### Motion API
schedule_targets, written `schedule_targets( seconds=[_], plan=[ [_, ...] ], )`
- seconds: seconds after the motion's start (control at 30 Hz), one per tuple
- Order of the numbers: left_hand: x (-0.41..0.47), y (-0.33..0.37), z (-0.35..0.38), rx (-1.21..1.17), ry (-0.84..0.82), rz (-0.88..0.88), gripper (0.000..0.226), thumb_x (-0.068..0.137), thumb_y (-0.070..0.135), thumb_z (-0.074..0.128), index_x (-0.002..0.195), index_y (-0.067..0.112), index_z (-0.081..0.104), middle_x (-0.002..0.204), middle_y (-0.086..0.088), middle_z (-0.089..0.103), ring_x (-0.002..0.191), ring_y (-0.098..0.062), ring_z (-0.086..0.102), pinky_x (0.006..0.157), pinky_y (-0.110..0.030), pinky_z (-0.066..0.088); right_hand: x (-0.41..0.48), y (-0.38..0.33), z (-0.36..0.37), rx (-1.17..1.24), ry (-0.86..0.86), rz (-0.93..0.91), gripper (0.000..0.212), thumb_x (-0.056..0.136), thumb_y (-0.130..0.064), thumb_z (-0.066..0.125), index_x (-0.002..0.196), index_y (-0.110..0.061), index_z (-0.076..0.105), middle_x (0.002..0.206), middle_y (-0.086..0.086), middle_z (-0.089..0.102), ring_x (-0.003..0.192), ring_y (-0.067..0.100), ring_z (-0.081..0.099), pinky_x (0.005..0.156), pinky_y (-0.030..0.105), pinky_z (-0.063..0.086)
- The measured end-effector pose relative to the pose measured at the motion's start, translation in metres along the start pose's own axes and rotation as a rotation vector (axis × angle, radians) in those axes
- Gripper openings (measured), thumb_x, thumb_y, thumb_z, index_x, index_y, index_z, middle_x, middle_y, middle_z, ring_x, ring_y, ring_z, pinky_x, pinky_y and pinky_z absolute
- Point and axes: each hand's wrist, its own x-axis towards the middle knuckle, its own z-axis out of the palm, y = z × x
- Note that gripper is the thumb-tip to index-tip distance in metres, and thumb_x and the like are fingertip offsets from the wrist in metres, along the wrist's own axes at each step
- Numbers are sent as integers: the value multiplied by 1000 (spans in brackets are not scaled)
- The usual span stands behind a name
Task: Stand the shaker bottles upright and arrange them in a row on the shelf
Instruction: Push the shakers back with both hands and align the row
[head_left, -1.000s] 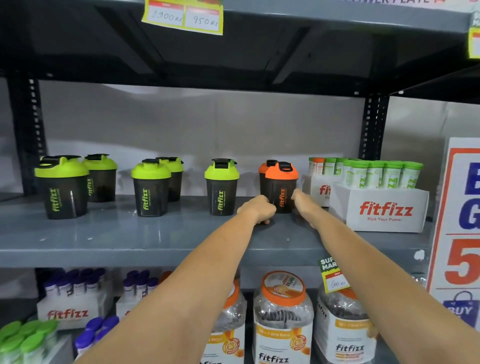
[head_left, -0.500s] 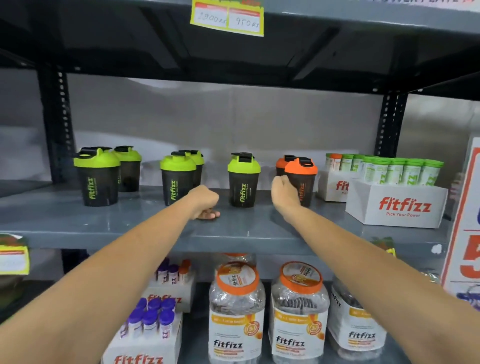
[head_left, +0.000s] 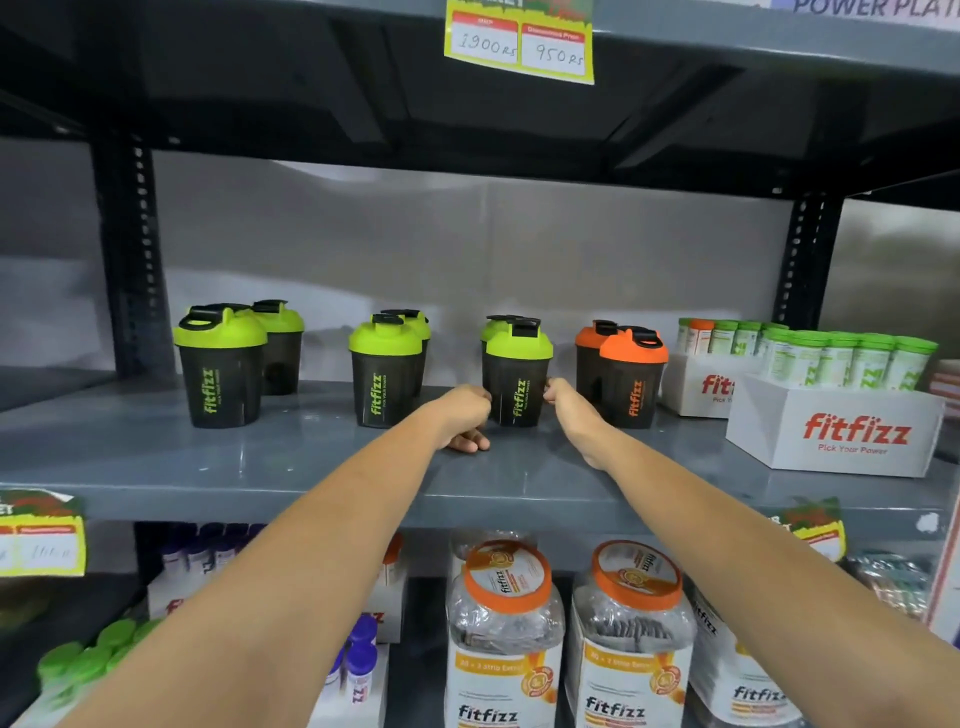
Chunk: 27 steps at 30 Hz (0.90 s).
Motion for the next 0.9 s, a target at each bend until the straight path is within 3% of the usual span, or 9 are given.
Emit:
schedule_targets(
  seconds=[0.1, 0.23, 0.3, 0.33, 0.4, 0.5, 0.6, 0.7, 0.9],
  plan=[
    [5, 1, 3, 7, -5, 12, 54, 92, 1, 25, 143, 14, 37, 124, -6, 49, 48, -6, 56, 33, -13, 40, -1, 0, 0, -31, 4, -12, 67, 68, -50, 30, 126, -25, 52, 140, 9, 49, 127, 31, 41, 110, 51, 26],
    [-9, -3, -3, -15, -54, 8, 47, 96, 2, 29, 142, 7, 36, 106, -7, 55, 61, -9, 60, 43, -14, 48, -20, -7, -3, -66, 23, -21, 46, 90, -37, 33, 122, -13, 56, 124, 9, 55, 110, 26, 47, 94, 38, 35],
    [-22, -6, -20, -70, -129, -22, 38, 97, 2, 36, 135, 0, 44, 116, -13, 58, 71, -14, 63, 50, -16, 53, -25, -5, -5, -134, 94, -88, 44, 93, -32, 29, 114, -7, 60, 122, 15, 61, 110, 31, 52, 97, 39, 39],
    [-30, -9, -35, -63, -164, -44, 33, 97, 2, 41, 128, -1, 50, 117, -13, 60, 69, -14, 65, 51, -18, 55, -32, -7, -2, -171, 119, -131, 48, 92, -33, 28, 108, -5, 63, 118, 18, 64, 109, 34, 55, 99, 41, 41],
    [-42, -20, -68, 40, -178, -109, 17, 93, 7, 52, 106, 0, 62, 95, -10, 67, 56, -11, 65, 48, -20, 55, -45, -15, 7, -200, 126, -206, 56, 82, -39, 25, 97, -4, 66, 106, 19, 69, 102, 36, 58, 96, 44, 45],
    [-51, -46, -116, 193, 25, -193, 15, 88, 12, 64, 81, 0, 59, 64, -10, 63, 40, -9, 59, 42, -20, 53, -51, -36, 40, -91, 41, -257, 49, 79, -37, 28, 88, -9, 67, 86, 13, 71, 89, 31, 60, 93, 42, 48],
    [-48, -69, -133, 127, 223, -117, 36, 84, 17, 72, 109, 1, 50, 67, -9, 61, 42, -10, 59, 34, -20, 47, -50, -59, 82, 48, -47, -173, 37, 89, -32, 33, 98, -8, 59, 93, 11, 65, 83, 27, 55, 82, 35, 42],
    [-40, -79, -130, 64, 256, 16, 61, 85, 16, 70, 137, 9, 38, 71, -6, 60, 34, -2, 55, 30, -16, 39, -45, -71, 112, 96, -53, -152, 23, 92, -28, 34, 82, -14, 49, 96, 13, 59, 86, 25, 49, 81, 35, 37],
    [-14, -88, -125, 78, 292, 122, 42, 86, 17, 69, 123, 13, 49, 72, -9, 64, 33, -4, 53, 30, -16, 35, -35, -65, 131, 152, -12, -144, 43, 80, -37, 36, 98, -7, 62, 106, 14, 62, 92, 27, 52, 78, 34, 37]
  ],
)
